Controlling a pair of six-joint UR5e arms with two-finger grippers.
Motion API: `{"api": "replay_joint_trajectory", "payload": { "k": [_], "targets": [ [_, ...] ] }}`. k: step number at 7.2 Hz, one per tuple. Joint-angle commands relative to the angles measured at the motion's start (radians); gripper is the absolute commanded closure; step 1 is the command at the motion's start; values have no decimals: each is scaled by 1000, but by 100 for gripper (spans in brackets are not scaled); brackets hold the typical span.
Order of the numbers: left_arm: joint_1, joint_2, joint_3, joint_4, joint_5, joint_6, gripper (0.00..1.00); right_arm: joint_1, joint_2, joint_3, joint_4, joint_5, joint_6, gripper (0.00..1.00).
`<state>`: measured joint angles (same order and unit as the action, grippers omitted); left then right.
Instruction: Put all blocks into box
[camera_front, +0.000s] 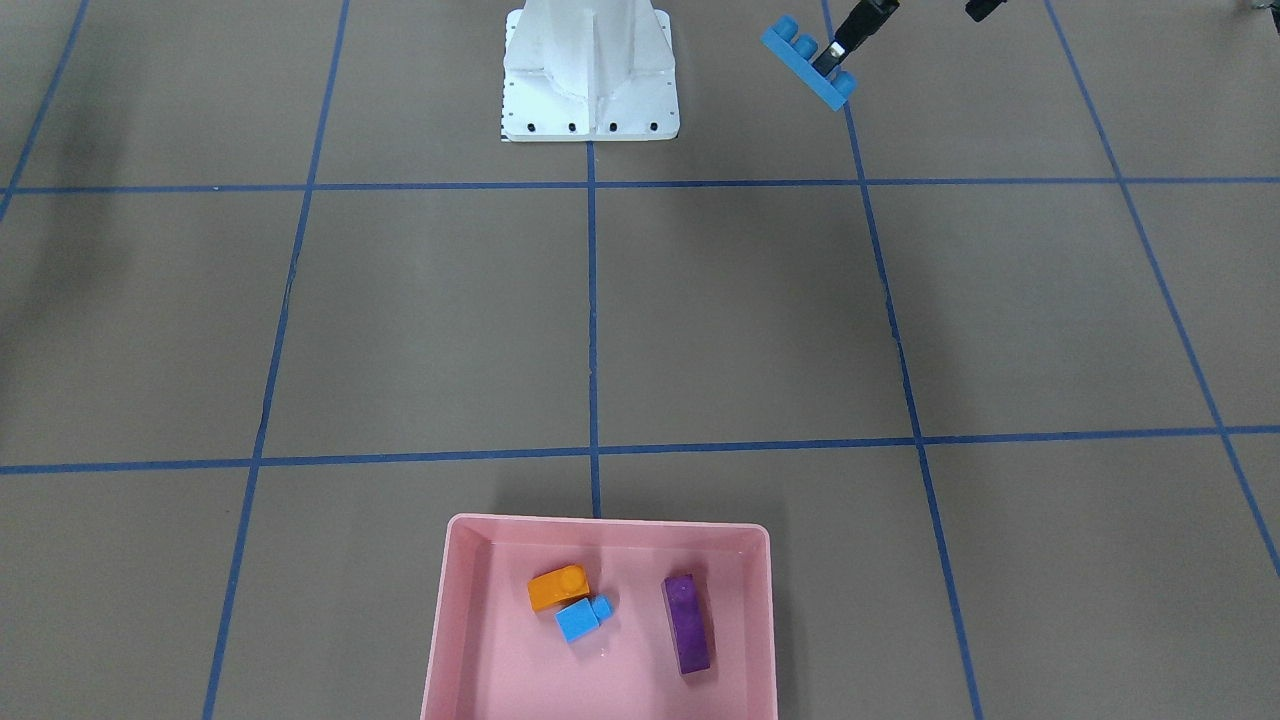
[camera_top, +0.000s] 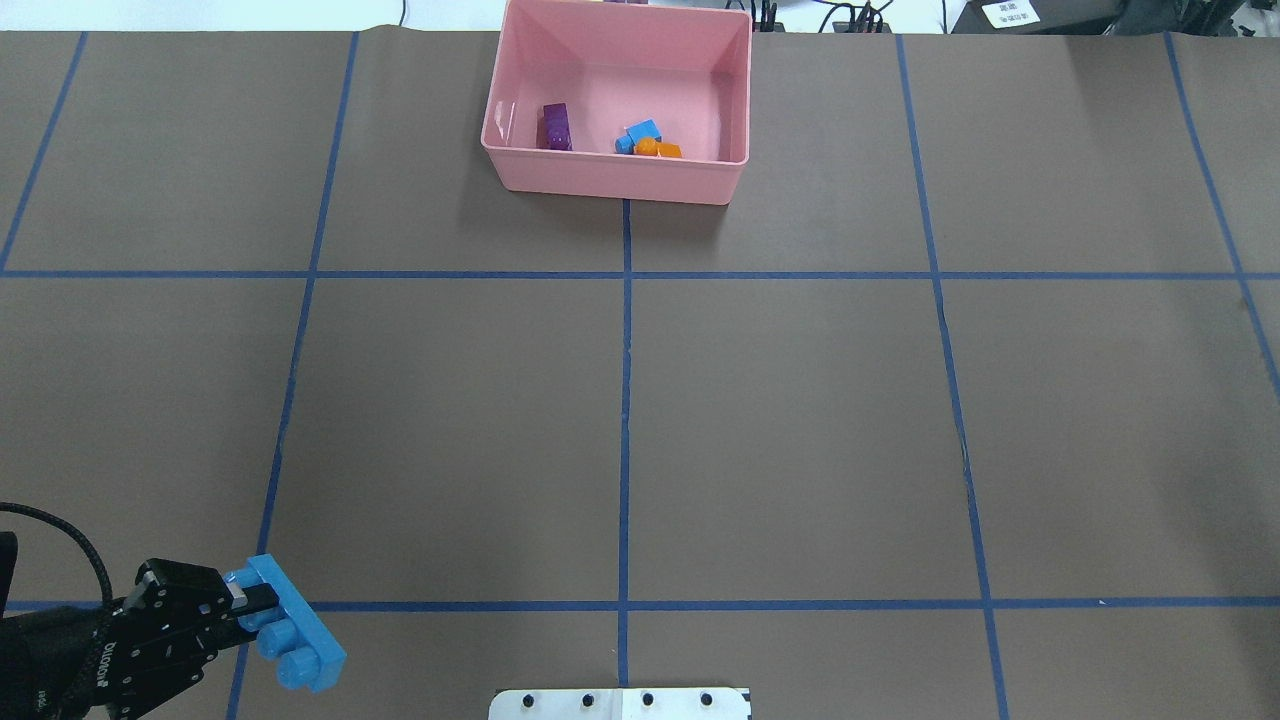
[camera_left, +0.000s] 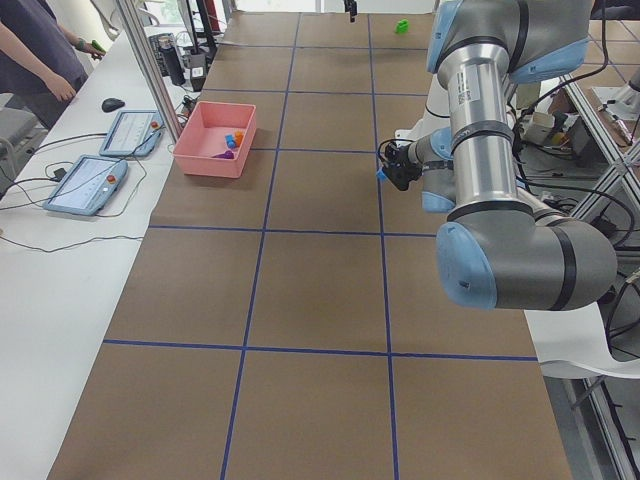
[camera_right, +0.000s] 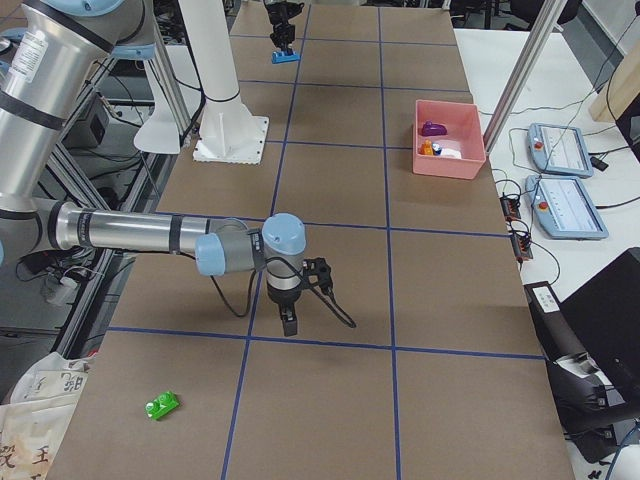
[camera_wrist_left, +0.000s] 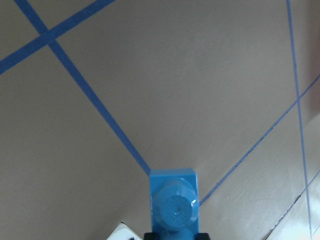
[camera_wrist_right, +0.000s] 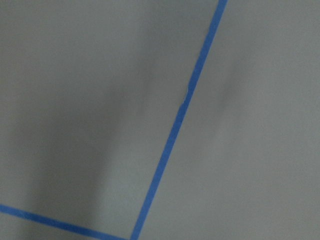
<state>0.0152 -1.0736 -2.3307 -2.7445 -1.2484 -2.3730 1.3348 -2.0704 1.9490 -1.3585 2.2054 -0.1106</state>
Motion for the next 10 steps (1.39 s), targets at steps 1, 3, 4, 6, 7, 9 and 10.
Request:
{"api": "replay_joint_trajectory", "payload": {
  "k": [1, 3, 4, 6, 7, 9, 10],
  "targets": [
    [-50, -35, 4, 0, -5, 14, 100, 1, -117, -15, 36, -30, -203, 0],
    [-116, -129, 8, 0, -3, 15, 100, 1, -155, -123, 201, -30, -215, 0],
    [-151, -178, 8, 3, -3, 14, 100, 0, -155, -184, 267, -27, -212, 0],
    [-222, -259, 45, 23, -2, 17, 100, 1, -157, -220, 292, -24, -216, 0],
    [-256, -346, 83, 29, -2, 87, 100, 1, -160, -229, 294, -20, -218, 0],
    [-332, -448, 115, 98, -3, 136, 100, 0, -212, -237, 350, -16, -218, 0],
    [-362, -515, 149, 130, -3, 136, 100, 0, -250, -239, 372, -13, -231, 0]
  ]
}}
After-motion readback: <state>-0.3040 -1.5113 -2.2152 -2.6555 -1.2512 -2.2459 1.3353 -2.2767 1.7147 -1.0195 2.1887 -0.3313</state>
